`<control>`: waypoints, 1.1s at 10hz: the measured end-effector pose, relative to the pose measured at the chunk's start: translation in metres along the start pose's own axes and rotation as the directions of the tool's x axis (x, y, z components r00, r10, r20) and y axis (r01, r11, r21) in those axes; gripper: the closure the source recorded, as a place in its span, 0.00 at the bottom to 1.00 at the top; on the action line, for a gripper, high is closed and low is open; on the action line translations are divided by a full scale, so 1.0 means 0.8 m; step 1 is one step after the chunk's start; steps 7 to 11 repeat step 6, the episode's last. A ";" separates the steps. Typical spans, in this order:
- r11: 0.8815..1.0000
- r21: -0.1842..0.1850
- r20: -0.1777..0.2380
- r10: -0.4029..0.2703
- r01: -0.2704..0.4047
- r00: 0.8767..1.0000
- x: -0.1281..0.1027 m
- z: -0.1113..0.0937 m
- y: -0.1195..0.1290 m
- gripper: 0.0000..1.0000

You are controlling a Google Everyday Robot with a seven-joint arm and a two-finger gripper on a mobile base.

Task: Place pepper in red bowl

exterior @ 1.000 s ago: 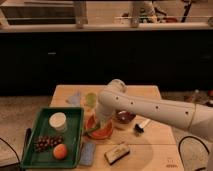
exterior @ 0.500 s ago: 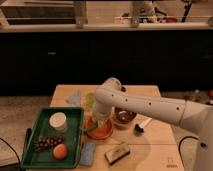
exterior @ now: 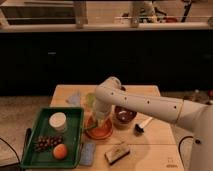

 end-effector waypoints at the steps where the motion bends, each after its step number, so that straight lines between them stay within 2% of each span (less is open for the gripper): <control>1: 1.000 -0.003 0.000 0.003 -0.003 1.000 0.003 0.000 0.002 0.52; 4: 1.000 0.002 -0.001 0.009 -0.009 1.000 0.009 -0.006 0.001 0.23; 5: 1.000 0.000 -0.003 0.008 -0.008 1.000 0.011 -0.008 0.002 0.20; 11: 1.000 0.002 -0.003 0.008 -0.008 1.000 0.013 -0.009 0.002 0.20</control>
